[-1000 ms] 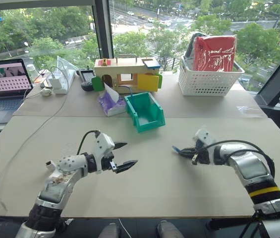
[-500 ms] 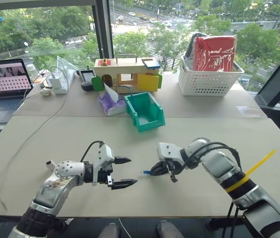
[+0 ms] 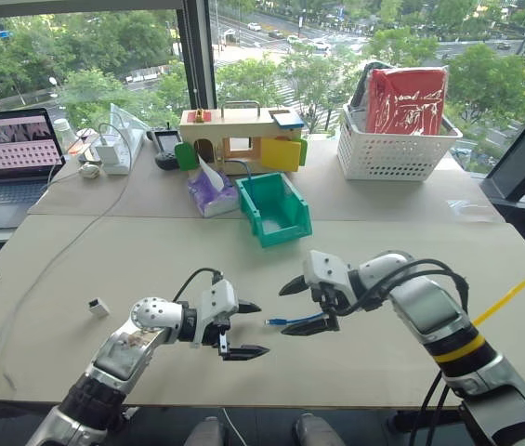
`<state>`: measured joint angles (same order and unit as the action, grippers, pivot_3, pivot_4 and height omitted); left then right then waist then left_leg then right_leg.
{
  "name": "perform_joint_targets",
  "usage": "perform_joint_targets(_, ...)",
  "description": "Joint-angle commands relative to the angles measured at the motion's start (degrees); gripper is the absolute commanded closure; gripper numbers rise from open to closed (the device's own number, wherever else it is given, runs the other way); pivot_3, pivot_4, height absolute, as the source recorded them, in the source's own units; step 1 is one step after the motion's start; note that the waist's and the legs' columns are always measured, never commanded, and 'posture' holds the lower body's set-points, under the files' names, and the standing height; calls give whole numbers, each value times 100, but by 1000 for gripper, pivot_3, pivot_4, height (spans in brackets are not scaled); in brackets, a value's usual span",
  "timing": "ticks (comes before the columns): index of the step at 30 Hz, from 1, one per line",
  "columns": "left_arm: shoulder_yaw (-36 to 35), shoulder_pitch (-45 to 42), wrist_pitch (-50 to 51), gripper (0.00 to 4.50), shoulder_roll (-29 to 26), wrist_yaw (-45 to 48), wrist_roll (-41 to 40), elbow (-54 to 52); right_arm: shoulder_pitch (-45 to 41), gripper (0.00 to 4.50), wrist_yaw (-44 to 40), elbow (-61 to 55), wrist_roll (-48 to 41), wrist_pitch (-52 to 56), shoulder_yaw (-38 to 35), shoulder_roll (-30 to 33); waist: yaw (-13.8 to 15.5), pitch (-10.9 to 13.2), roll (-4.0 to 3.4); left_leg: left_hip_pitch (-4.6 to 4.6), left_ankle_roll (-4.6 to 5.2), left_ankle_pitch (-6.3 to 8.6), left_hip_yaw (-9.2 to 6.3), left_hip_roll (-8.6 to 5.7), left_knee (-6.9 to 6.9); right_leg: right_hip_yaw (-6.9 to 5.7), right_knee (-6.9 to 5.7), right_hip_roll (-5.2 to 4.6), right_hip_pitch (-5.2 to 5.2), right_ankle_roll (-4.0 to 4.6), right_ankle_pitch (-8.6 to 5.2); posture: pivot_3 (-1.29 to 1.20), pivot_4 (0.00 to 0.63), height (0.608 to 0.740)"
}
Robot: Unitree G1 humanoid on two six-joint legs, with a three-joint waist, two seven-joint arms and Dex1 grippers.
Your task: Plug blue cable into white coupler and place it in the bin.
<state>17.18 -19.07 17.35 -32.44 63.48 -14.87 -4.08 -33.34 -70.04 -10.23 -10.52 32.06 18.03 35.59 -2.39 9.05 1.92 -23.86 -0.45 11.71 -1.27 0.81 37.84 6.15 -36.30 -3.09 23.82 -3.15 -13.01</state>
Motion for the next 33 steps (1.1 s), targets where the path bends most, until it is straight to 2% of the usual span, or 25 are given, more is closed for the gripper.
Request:
perform_joint_targets(1, 106, -337, -372, 0, 133, 134, 193, 396, 298, 355, 413, -871, -393, 742, -655, 236, 3, 0, 0, -2, 0, 0, 0, 0, 0, 0, 0, 0, 1, 0, 0, 0, 150, 729)
perform_joint_targets(4, 229, -466, -523, 0, 188, 285, 316, 677, 592, 355, 926, -1487, -1186, 1610, -1450, -39, 11, 0, 0, -17, 0, 0, -4, -1, 0, 0, 0, 0, 13, 0, 0, 0, 150, 729)
perform_joint_targets(8, 324, -564, -667, 0, 297, 417, 407, 946, 909, 355, 1313, -1966, -1579, 2119, -1934, 59, -2, 0, 0, -32, 0, 0, -7, -3, 1, 0, -11, 1, 31, 1, 1, 0, 150, 729)
perform_joint_targets(9, 330, -587, -674, 408, 331, 439, 406, 992, 960, 329, 1408, -2046, -1664, 2214, -2025, 79, 2, 0, 0, -32, 0, 0, -6, -3, 1, 0, -12, 1, 31, 1, 1, 0, 150, 729)
perform_joint_targets(11, 377, -656, -667, 809, 416, 480, 446, 1164, 1049, 329, 1640, -2233, -1893, 2471, -2276, 61, 3, 0, 0, -32, 1, 0, -7, -4, 2, -1, -10, 0, 29, 1, 0, 0, 150, 729)
perform_joint_targets(18, 447, -834, -824, 3542, 632, 514, 648, 1602, 1064, 329, 2060, -2451, -2296, 2712, -2478, 212, 1, 0, 0, -31, 1, -1, -7, -4, 2, -1, -10, 0, 26, -2, -1, 0, 150, 729)
perform_joint_targets(19, 448, -864, -841, 3717, 666, 516, 676, 1655, 1081, 329, 2095, -2479, -2338, 2726, -2480, 261, 2, 0, 0, -31, 1, -1, -7, -5, 2, -1, -10, 0, 26, -2, -1, 0, 150, 729)
perform_joint_targets(21, 448, -910, -881, 4415, 715, 515, 720, 1738, 1130, 329, 2159, -2550, -2447, 2780, -2497, 351, 3, 0, 0, -31, 1, -1, -7, -5, 2, -1, -9, 0, 25, -2, -1, 0, 150, 729)
perform_joint_targets(25, 285, -1003, -842, 4428, 901, 289, 684, 1819, 1500, 329, 2465, -2934, -3050, 3349, -2942, 374, 44, 0, 1, -32, 1, -1, -9, -6, 2, -2, -4, -1, 22, -5, -3, 0, 150, 729)
perform_joint_targets(29, -15, -1001, -436, 4428, 1179, 41, 342, 1564, 2075, 329, 3215, -3138, -4609, 4155, -3958, -370, 70, -1, 3, -36, 1, -1, -14, -5, 4, -5, 1, -1, 19, -4, -1, 0, 150, 729)
perform_joint_targets(31, -119, -942, -128, 4428, 1373, -243, 235, 1301, 2653, 329, 4063, -3093, -5377, 4600, -4515, -912, 72, -1, 3, -40, 1, -1, -16, -6, 4, -5, -4, -1, 23, -3, 0, 0, 150, 729)
perform_joint_targets(33, -148, -910, 190, 4428, 1507, -527, 227, 1124, 3175, 329, 5306, -2815, -6122, 4468, -4871, -1484, 105, -8, 12, -42, 2, -1, -21, -3, 4, -9, -1, 0, 20, -2, 0, 0, 150, 729)
